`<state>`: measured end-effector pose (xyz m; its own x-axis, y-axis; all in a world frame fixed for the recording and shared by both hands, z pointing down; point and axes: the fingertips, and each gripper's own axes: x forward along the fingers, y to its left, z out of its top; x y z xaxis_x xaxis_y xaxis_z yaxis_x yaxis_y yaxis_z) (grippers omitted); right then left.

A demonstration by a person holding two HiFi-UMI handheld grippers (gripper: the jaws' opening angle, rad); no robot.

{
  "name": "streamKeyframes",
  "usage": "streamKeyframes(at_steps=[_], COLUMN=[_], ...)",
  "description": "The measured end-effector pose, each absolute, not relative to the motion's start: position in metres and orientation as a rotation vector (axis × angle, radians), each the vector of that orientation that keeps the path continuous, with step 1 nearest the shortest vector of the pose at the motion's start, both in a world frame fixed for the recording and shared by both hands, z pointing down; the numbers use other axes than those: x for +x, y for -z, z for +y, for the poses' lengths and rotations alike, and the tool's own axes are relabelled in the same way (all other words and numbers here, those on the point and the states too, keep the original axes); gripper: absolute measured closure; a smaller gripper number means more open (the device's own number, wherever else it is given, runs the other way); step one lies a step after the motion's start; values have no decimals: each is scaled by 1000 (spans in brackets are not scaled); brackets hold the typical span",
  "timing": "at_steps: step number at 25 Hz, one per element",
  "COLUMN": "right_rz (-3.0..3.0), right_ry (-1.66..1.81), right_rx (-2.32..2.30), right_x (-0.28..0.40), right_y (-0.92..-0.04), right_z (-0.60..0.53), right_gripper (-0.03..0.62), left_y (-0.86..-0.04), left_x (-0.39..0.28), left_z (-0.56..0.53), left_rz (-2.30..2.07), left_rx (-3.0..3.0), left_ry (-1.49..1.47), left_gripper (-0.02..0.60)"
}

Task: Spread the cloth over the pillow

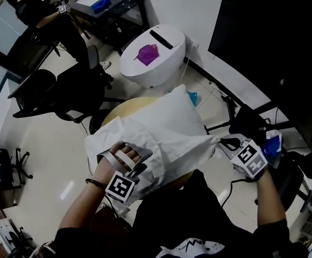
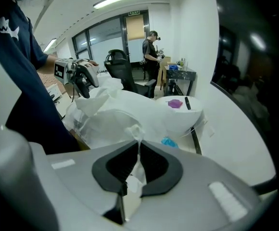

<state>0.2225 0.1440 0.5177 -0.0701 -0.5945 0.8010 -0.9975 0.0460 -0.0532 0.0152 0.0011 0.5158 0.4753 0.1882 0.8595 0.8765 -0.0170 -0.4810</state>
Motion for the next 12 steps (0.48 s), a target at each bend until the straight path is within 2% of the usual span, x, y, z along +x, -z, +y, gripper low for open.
streamKeyframes(at_steps=[7, 12], right_rz=[-1744, -1763], right_ry=[-865, -868], right_rx=[1625, 1618], right_x=[223, 218], right_y=[-522, -525], right_z=[143, 143], right_gripper=[569, 569], left_y=[-529, -532], left_x=[19, 16], left_z=[32, 45], left_rz=[-1118, -1294], left_rx=[-1426, -1324], left_ry=[702, 805], left_gripper=[298, 296])
